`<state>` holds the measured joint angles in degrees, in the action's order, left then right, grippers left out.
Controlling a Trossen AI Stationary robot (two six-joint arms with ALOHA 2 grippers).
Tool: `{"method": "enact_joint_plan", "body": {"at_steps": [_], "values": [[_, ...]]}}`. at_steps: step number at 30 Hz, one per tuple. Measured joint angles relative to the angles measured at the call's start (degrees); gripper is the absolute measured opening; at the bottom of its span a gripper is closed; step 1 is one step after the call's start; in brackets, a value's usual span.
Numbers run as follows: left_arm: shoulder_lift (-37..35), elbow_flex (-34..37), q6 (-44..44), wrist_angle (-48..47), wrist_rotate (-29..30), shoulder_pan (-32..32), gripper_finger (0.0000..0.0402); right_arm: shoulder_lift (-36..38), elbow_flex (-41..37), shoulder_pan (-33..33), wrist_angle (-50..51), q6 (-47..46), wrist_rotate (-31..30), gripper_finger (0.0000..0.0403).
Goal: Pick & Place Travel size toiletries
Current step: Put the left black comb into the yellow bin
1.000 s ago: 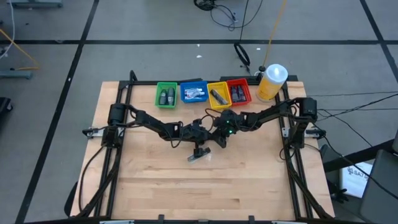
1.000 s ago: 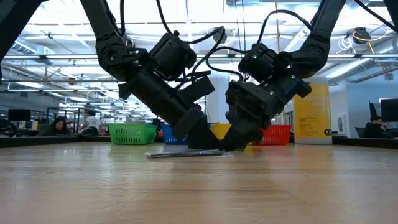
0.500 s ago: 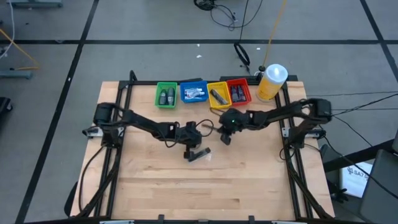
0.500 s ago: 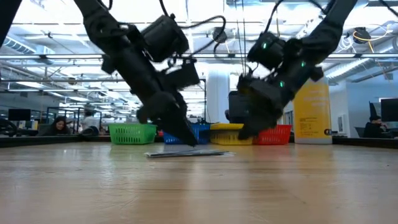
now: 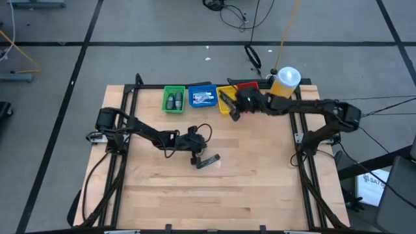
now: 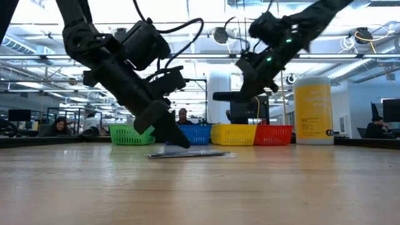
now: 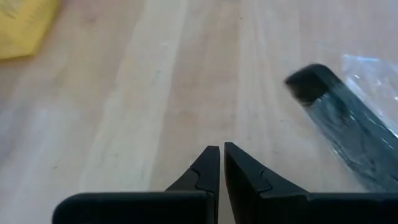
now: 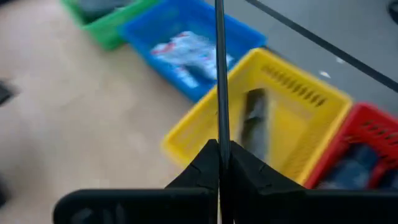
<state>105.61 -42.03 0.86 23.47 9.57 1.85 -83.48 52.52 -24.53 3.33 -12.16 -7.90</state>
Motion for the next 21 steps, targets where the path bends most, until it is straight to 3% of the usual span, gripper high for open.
{"method": "enact_joint_plan", "body": {"at_steps": [4, 10, 21], "values": [[0.0, 0.4, 0.3, 0.6, 3.2, 0.0, 0.0026, -5.7, 5.6, -4.3, 4.7, 0.9, 0.3, 0.0006], [0.0, 0.4, 0.5, 0.7, 3.6, 0.0, 0.0026, -13.5, 8.9, -7.2, 4.2, 1.1, 1.4, 0.0006], [-0.1, 0.3, 0.5, 0.6, 3.6, 0.0, 0.0026, -17.9, 9.1, -7.5, 1.2, 1.0, 6.5, 0.0025]]}}
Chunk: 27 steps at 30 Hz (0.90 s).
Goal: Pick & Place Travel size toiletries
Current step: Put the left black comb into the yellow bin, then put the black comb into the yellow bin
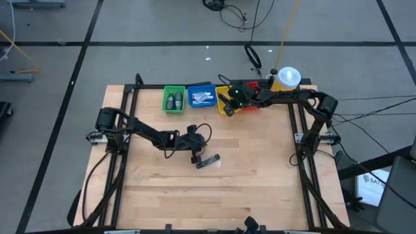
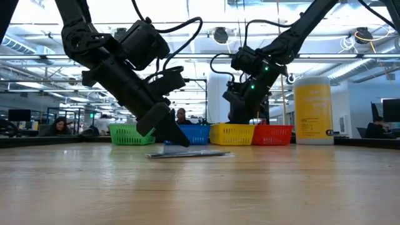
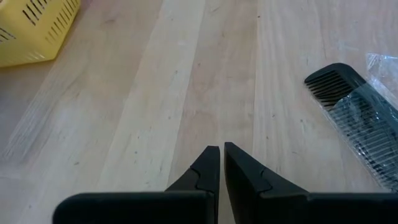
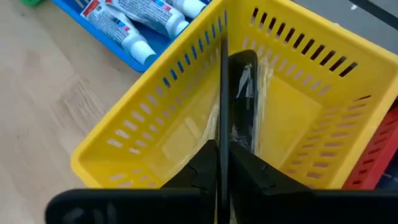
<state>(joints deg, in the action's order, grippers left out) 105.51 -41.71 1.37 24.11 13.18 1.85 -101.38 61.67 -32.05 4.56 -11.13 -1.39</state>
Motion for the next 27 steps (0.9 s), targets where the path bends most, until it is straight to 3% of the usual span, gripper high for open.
{"method": "enact_joint_plan", "body": {"at_steps": [6, 16, 23, 27], "values": [[0.0, 0.0, -0.1, 0.0, 0.0, 0.0, 0.0026, 0.0, 0.0, 0.0, -0.2, 1.4, 0.0, 0.0052], [0.0, -0.1, -0.2, 0.0, 0.0, 0.1, 0.0026, 4.4, 0.0, 1.5, -7.3, 6.5, 0.0, 0.0158], [0.0, -0.1, -0.2, 0.0, 0.0, 0.6, 0.0026, 11.4, -2.0, 11.7, -8.2, 10.8, 0.2, 0.0182], [0.0, -0.1, 0.0, 0.0, 0.0, 1.7, 0.0026, 12.0, -7.9, 20.3, -16.2, 12.7, 0.2, 0.0178]]}}
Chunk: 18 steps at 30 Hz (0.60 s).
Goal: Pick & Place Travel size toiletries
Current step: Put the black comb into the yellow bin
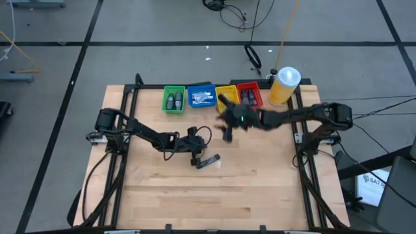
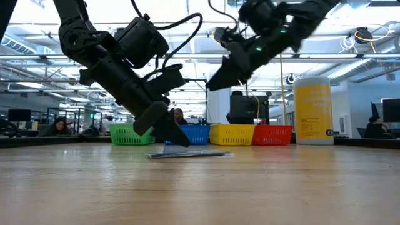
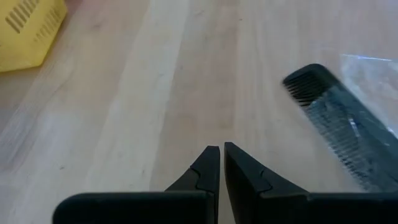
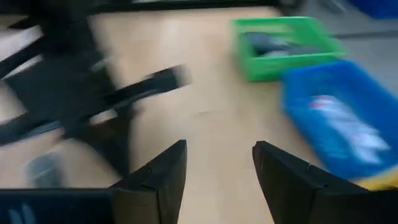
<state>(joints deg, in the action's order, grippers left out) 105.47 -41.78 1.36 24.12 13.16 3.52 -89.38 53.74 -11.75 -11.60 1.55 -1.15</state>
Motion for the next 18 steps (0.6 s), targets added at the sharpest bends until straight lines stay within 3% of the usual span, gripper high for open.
{"method": "enact_joint_plan", "body": {"at_steps": [9, 15, 18], "values": [[-0.5, -0.1, 3.9, 1.4, 0.9, 3.4, 0.0026, -1.5, -19.3, 13.1, -29.3, -0.4, -0.1, 0.0173], [-8.1, -0.1, 3.8, -10.1, 9.3, 7.8, 0.0026, -1.5, -27.6, 14.9, -42.1, -8.1, -0.4, 0.017], [-14.7, -0.1, 1.5, -18.0, 9.7, 9.8, 0.0026, -1.4, -29.3, 15.0, -43.9, -10.5, -0.6, 0.0169]]}}
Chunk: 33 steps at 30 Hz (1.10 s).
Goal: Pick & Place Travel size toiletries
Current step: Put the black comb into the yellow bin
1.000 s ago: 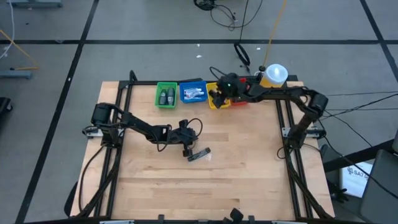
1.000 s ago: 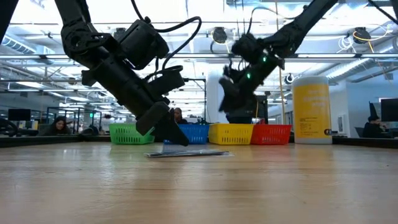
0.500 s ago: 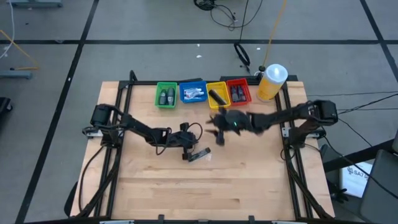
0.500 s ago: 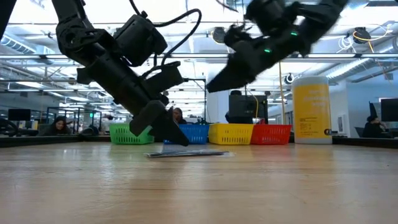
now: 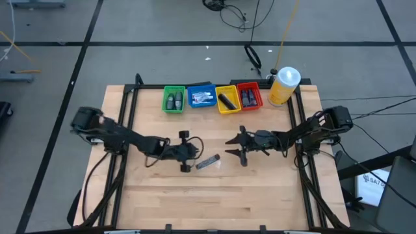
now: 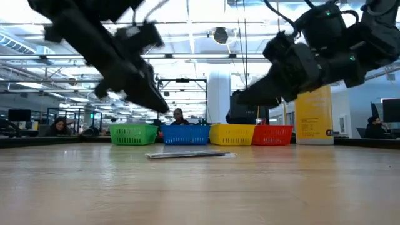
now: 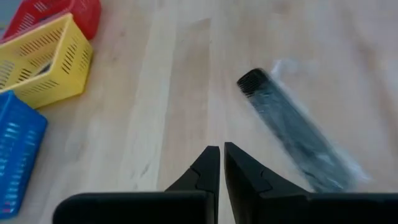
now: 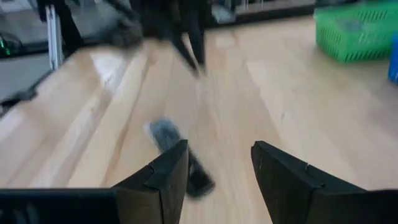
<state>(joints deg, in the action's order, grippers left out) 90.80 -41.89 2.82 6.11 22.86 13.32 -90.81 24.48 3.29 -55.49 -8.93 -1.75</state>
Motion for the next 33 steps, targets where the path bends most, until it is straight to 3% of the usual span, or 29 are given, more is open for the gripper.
{"method": "enact_joint_plan", "body": {"at_steps": [8, 14, 18, 22, 27, 33], "values": [[-14.2, 0.0, -4.7, -21.2, -0.8, 4.0, 0.0026, -2.1, -0.3, 1.1, -0.4, 2.5, -0.1, 0.0169], [-16.6, 0.1, -15.1, -29.1, -3.4, 6.3, 0.0026, -11.1, 1.9, 1.5, -4.4, 3.4, 0.4, 0.0169], [-11.4, 0.2, -18.7, -25.7, -4.7, 7.1, 0.0026, -15.9, 6.4, 2.6, -2.7, 10.6, 3.8, 0.0178], [-5.4, 0.2, -19.9, -16.7, -2.9, 4.8, 0.0026, -15.9, 12.2, 3.4, 10.0, 14.7, 4.9, 0.0207], [0.9, 0.2, -18.7, -4.2, -8.0, 0.1, 0.0026, -13.3, 19.5, 3.9, 28.8, 21.6, 4.8, 0.0252], [8.1, 0.3, -17.5, 8.8, -16.3, -4.4, 0.0026, -13.4, 25.3, 5.3, 39.8, 32.1, -1.2, 0.0273]]}}
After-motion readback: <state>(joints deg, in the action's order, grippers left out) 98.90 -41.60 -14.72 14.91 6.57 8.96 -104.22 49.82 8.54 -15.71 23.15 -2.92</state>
